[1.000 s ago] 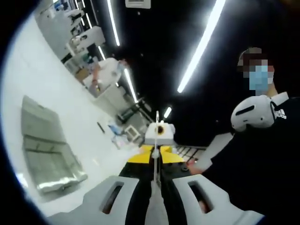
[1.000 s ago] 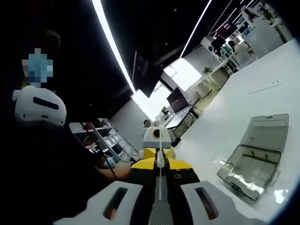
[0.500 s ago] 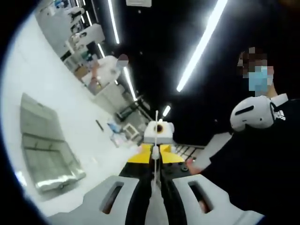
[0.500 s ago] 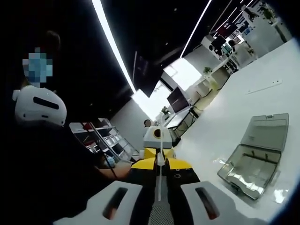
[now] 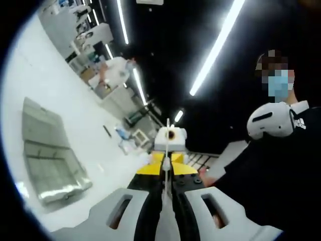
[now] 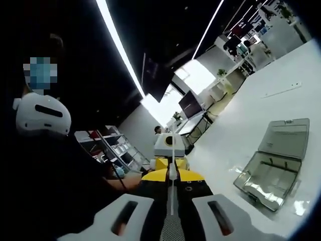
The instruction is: Insert the divider into the dual guide fixture by aligning both edges with the guide slots and pushing it downward to the bottom, including one-sided entry, uneven engagement, binding, and posture correction.
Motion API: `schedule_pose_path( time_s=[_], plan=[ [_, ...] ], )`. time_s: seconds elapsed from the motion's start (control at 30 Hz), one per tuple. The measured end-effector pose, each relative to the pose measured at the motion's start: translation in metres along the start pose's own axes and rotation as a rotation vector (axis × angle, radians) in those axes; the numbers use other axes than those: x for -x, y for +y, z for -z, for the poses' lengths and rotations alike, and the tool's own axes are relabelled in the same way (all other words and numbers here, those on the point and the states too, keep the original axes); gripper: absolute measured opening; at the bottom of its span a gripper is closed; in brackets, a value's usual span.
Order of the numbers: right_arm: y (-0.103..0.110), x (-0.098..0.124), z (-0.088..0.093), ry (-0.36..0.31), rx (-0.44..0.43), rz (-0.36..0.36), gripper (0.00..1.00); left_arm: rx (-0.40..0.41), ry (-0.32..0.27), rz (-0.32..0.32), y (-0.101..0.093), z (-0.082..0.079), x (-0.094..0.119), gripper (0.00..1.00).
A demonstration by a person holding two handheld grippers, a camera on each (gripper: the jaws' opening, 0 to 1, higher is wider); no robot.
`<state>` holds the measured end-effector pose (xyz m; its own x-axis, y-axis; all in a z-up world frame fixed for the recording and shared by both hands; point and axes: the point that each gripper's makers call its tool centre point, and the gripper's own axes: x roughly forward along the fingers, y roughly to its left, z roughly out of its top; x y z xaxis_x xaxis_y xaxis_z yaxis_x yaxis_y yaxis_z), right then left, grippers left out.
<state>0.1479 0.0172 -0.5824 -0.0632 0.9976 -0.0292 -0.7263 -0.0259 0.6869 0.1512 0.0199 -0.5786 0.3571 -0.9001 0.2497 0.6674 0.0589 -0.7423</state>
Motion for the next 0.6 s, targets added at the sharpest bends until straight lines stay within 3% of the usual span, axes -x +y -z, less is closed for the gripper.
schedule_pose_path(
  time_s=[0.37,0.47,0.6],
  plan=[
    [-0.0059,-0.0004,0.0002,0.006,-0.035,0.063,0.0,-0.038,-0.02,-0.036,0.0062,-0.0008,0.0009,0.03],
    [-0.0004,-0.0014,-0.0017,-0.006,-0.041,0.059,0.0,-0.041,-0.041,-0.005,0.0007,-0.0037,0.0006,0.04],
    [-0.0025,-0.0017,-0.0035,-0.013,-0.046,0.081,0.0,-0.05,-0.047,-0.015,0.0023,-0.0052,0.0007,0.04]
  ],
)
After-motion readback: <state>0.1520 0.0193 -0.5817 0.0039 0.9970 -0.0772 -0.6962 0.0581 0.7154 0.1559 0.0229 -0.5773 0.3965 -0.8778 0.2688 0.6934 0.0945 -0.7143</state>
